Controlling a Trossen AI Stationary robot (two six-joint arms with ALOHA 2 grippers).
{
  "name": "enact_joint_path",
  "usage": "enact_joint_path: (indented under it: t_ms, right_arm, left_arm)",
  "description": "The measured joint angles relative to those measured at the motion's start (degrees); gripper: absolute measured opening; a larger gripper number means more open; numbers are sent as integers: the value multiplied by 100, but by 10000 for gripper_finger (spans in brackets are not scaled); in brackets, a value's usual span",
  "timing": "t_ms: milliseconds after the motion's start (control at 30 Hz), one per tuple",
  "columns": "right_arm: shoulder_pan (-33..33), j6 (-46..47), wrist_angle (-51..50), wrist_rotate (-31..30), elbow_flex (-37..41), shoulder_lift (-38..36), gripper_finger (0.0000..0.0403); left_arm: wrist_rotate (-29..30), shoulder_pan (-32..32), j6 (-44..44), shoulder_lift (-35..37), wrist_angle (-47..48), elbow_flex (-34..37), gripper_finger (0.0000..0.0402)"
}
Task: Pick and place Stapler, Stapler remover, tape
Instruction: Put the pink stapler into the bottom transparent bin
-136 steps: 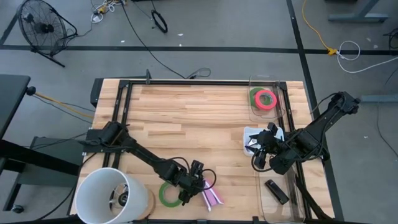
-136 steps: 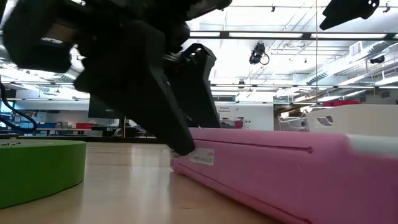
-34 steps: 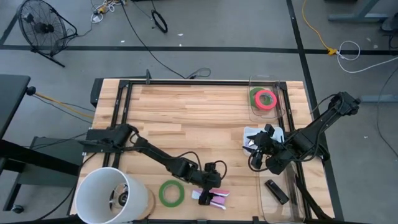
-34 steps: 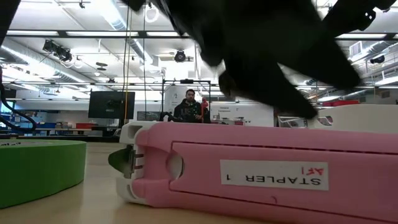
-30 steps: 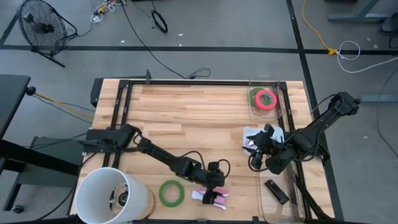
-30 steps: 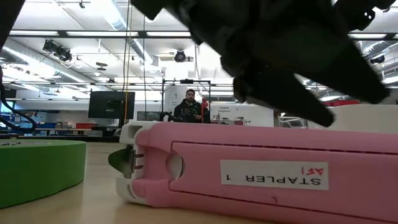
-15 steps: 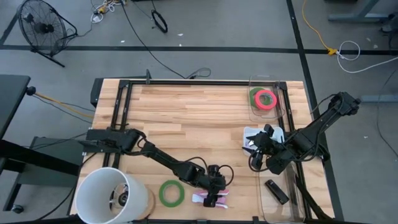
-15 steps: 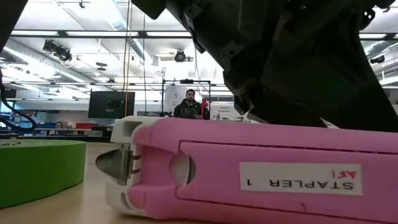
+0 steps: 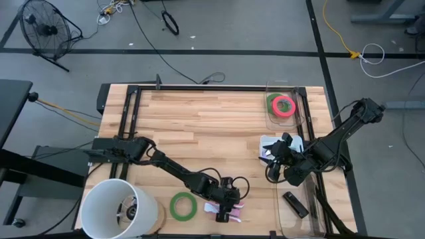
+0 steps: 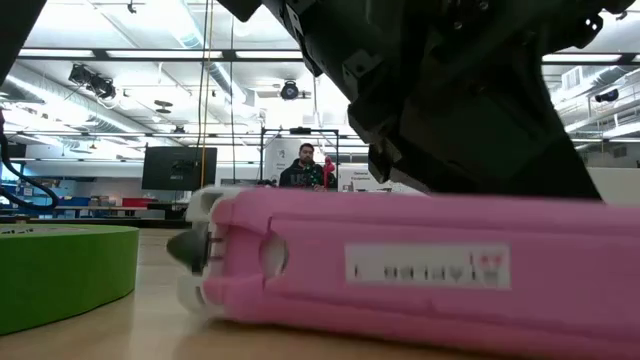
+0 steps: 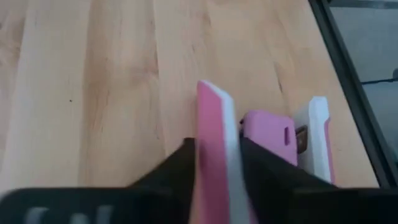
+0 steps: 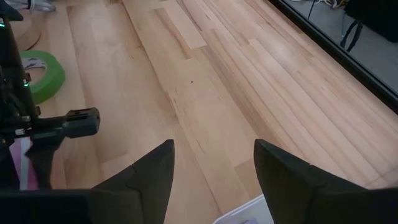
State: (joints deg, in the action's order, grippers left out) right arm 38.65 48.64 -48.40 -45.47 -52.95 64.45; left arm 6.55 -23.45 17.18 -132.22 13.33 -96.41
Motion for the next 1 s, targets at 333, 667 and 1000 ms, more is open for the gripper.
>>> enact_joint_path:
  t_ms: [333, 667, 1000]
  right_arm:
    - [0, 15, 0, -1, 0, -2, 219]
    - [0, 25, 2, -1, 0, -2, 220]
    - [0, 17, 22, -5, 0, -2, 220]
  left_arm:
    - [331, 149, -371, 101, 102, 28, 4]
    - [853, 200, -629, 404, 297, 47, 2]
    - [701, 286, -498, 433, 308, 45, 27]
